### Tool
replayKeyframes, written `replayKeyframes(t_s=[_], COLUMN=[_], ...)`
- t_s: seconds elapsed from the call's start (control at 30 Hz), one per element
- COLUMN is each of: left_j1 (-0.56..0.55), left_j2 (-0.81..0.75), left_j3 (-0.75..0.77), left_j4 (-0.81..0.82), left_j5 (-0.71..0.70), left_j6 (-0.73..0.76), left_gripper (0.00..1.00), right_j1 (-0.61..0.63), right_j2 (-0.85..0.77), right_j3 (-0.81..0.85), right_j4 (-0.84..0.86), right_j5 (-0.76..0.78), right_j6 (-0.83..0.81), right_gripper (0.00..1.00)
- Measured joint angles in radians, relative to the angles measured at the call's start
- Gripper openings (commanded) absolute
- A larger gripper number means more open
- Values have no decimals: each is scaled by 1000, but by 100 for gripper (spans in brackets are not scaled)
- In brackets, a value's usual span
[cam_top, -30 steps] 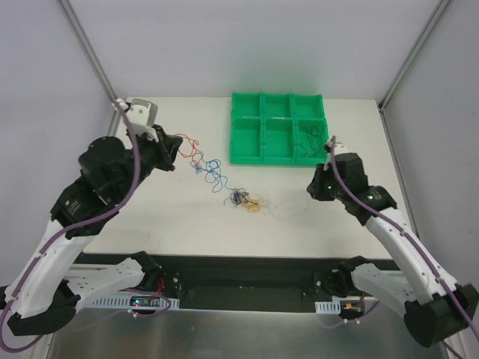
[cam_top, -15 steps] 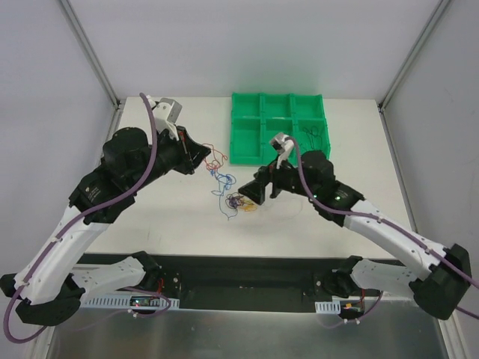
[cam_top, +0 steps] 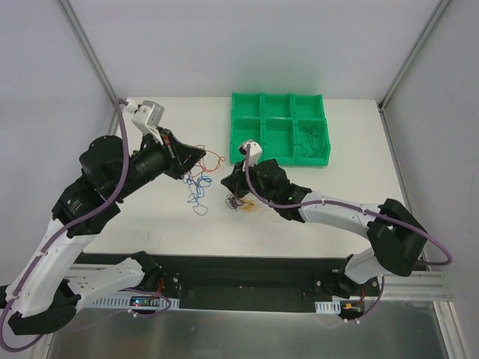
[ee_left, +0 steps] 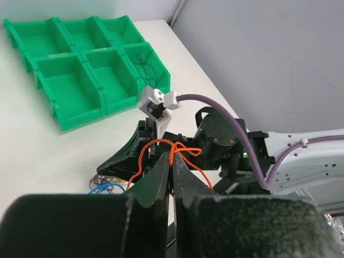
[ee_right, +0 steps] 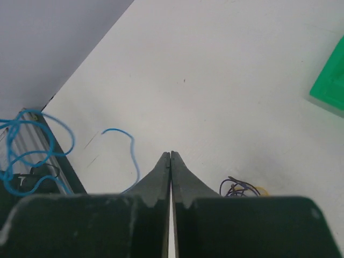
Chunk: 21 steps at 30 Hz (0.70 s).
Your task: Untangle the cables
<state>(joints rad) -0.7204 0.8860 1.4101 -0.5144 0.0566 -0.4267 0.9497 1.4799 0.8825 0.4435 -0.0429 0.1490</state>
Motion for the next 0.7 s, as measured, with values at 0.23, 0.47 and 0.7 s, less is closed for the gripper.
replayKeyframes(t_s=[0.23, 0.47, 0.7], left_j1=[0, 0, 0], left_j2=[-17, -17, -16], left_j3=[20, 39, 42], left_j4=[1, 2, 1], left_j5=[-2, -11, -16], left_j6=[15, 19, 19], left_gripper=[0, 0, 0], right_j1=[-20, -16, -16], right_j2=[29, -26, -84], right_j3=[-4, -100, -155], right_j4=[63, 106, 118], right_j5=[-35, -194, -230], right_j6=[22, -11, -11], right_gripper=[72, 86, 86])
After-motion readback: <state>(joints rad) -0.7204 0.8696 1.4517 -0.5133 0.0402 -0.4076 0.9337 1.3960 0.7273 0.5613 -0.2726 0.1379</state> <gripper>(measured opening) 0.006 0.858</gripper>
